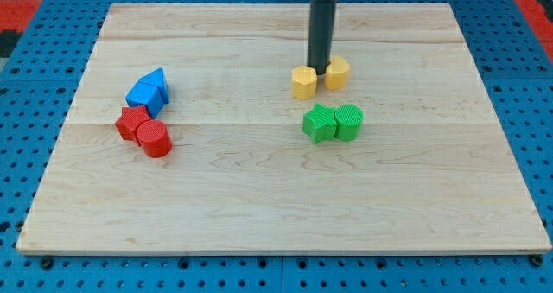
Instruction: Move the yellow heart to the top of the green circle
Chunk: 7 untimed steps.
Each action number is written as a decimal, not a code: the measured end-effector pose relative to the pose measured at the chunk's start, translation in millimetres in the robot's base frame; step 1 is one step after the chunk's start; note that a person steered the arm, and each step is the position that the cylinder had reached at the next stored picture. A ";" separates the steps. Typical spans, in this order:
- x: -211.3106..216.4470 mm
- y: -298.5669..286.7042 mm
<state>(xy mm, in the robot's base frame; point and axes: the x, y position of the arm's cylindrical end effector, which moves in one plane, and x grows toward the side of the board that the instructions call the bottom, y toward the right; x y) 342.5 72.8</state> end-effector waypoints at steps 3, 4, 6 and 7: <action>36.8 55.3; 22.9 81.7; 57.0 82.9; 57.3 49.9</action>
